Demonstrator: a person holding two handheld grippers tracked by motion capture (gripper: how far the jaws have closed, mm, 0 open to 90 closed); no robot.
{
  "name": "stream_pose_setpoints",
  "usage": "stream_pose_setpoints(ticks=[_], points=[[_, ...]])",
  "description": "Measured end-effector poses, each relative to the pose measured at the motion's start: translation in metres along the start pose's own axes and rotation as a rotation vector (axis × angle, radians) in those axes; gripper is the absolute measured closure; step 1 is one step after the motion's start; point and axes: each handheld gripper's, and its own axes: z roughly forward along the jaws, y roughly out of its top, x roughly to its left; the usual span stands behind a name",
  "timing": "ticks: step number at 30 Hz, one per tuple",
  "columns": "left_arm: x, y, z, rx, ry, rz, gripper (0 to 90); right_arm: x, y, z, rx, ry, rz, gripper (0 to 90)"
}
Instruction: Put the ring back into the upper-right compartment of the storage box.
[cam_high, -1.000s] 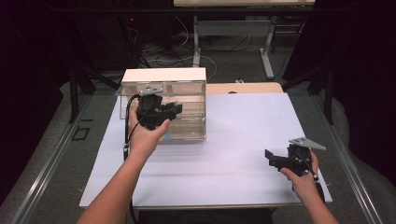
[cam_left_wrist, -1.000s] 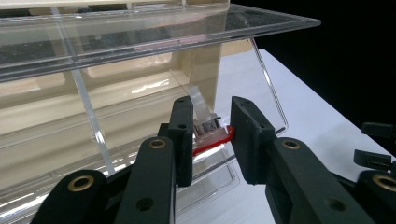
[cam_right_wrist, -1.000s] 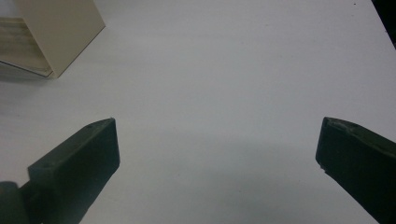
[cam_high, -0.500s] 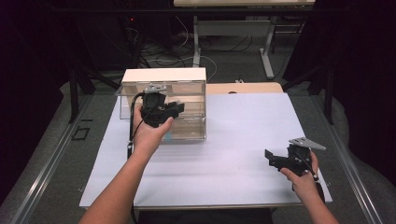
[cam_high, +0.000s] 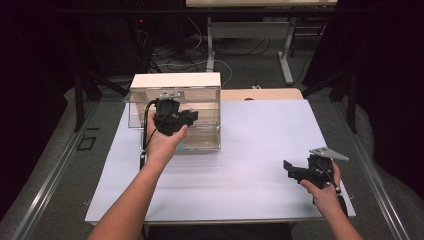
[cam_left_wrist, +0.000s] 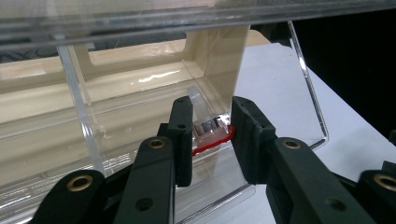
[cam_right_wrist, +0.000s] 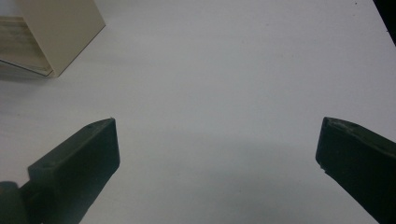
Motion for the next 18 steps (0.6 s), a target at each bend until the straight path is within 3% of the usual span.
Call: stream_pose_setpoints(ticks=[18], points=[[0.0018, -0.0021, 0.0073, 0.010, 0.012, -0.001, 69.3, -0.0015, -0.0001, 0.0006, 0.000, 0.001, -0.005, 0.0]])
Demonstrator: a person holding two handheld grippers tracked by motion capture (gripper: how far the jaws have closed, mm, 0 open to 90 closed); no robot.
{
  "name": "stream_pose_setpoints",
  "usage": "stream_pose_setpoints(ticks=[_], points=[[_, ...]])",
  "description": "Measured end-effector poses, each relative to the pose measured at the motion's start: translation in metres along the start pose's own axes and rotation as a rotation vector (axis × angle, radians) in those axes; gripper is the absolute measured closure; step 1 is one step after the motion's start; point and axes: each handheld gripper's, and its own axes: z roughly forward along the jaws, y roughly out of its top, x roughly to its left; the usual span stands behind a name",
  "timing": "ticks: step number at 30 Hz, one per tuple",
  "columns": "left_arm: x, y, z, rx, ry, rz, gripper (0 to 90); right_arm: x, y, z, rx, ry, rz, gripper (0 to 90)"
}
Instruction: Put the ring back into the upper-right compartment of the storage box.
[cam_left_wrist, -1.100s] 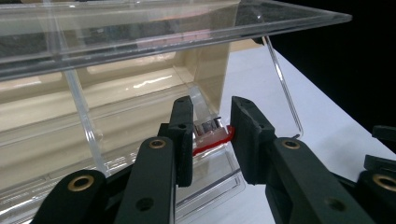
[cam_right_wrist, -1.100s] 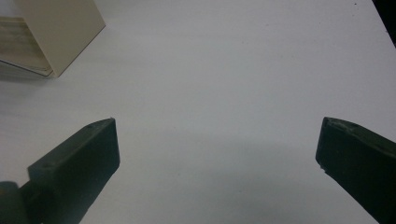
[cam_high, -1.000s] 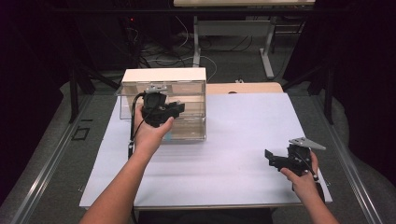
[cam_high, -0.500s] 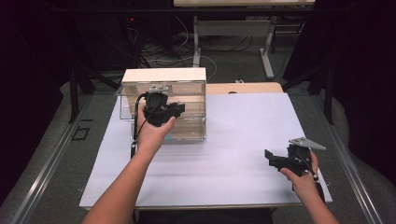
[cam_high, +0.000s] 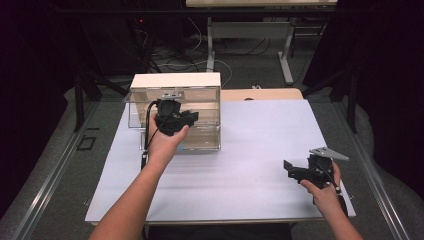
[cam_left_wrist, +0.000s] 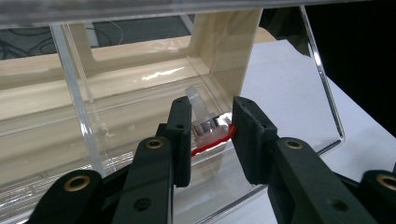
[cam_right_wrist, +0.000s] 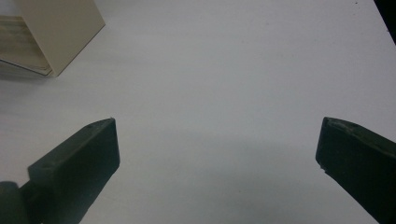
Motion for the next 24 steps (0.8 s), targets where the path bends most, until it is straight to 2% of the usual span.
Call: stream_pose_setpoints(ticks=[11, 24], points=[[-0.003, 0.000, -0.003, -0.030, -0.009, 0.016, 62.5, -0.001, 0.000, 0.000, 0.000, -0.002, -0.003, 0.0], [-0.003, -0.004, -0.014, -0.066, -0.017, 0.035, 51.4, 0.001, 0.000, -0.001, 0.001, -0.001, 0.003, 0.0]])
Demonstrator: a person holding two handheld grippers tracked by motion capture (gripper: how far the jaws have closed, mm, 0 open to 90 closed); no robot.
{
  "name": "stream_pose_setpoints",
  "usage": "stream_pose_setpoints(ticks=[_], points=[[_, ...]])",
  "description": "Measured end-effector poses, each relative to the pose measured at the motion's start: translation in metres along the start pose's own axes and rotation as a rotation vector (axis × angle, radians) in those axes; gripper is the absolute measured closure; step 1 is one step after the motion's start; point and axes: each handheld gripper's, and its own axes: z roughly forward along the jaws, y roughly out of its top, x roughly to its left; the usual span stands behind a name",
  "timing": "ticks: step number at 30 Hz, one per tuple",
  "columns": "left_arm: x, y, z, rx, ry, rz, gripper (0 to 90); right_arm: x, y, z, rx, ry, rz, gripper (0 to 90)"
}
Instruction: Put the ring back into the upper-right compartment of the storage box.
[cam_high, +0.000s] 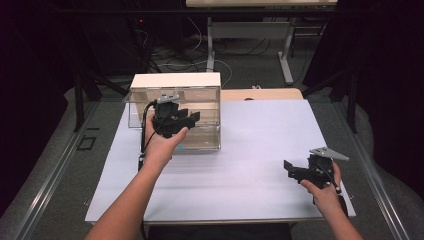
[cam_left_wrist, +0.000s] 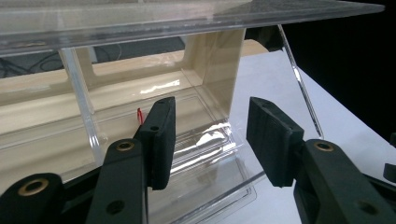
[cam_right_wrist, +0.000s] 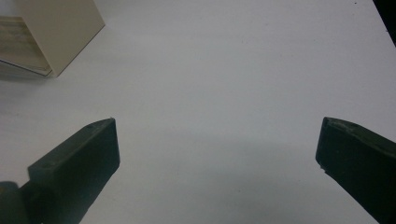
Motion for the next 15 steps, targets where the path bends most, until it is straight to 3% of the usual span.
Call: stream_pose_setpoints(ticks=[15], points=[[0.002, -0.008, -0.018, -0.011, 0.006, 0.043, 42.7, 0.001, 0.000, 0.000, -0.001, -0.001, -0.003, 0.0]])
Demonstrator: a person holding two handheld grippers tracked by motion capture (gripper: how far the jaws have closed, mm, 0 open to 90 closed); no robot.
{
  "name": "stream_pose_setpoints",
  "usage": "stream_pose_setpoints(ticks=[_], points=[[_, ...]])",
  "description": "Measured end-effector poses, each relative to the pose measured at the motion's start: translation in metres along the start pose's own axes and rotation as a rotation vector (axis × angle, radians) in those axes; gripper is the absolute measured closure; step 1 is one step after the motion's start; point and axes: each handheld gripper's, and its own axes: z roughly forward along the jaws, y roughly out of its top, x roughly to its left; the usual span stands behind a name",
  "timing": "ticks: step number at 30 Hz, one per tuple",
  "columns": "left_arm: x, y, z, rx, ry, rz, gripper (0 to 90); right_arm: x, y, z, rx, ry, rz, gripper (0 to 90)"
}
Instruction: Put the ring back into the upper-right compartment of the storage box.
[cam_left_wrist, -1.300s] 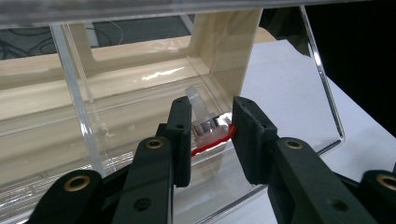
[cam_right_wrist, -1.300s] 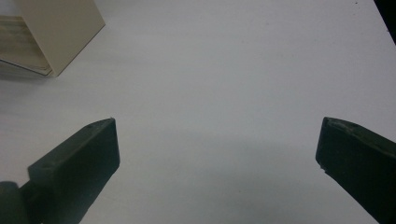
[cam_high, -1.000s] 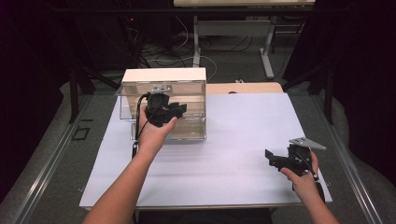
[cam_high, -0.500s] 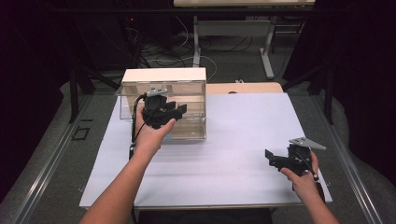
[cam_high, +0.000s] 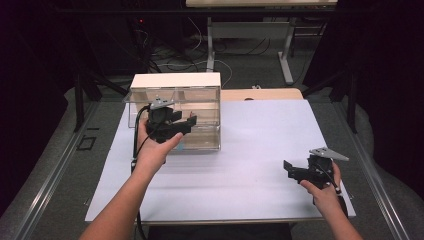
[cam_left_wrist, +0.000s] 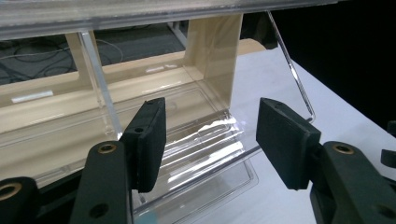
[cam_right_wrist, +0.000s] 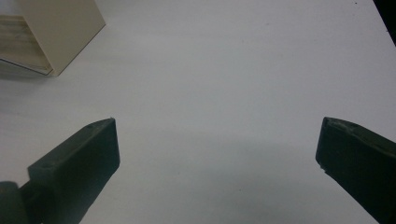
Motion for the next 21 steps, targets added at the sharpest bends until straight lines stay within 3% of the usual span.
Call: stream_pose_setpoints(ticks=[11, 15, 21], points=[[0.002, -0.002, -0.021, -0.021, 0.026, 0.078, 34.5, 0.000, -0.001, -0.002, 0.000, -0.002, 0.002, 0.0], [0.006, -0.004, -0.031, -0.001, 0.026, 0.081, 34.5, 0.000, -0.001, -0.002, -0.005, -0.002, 0.000, 0.0], [0.010, -0.008, -0.044, -0.014, 0.026, 0.071, 31.5, 0.000, 0.000, -0.003, -0.006, -0.004, 0.005, 0.0]])
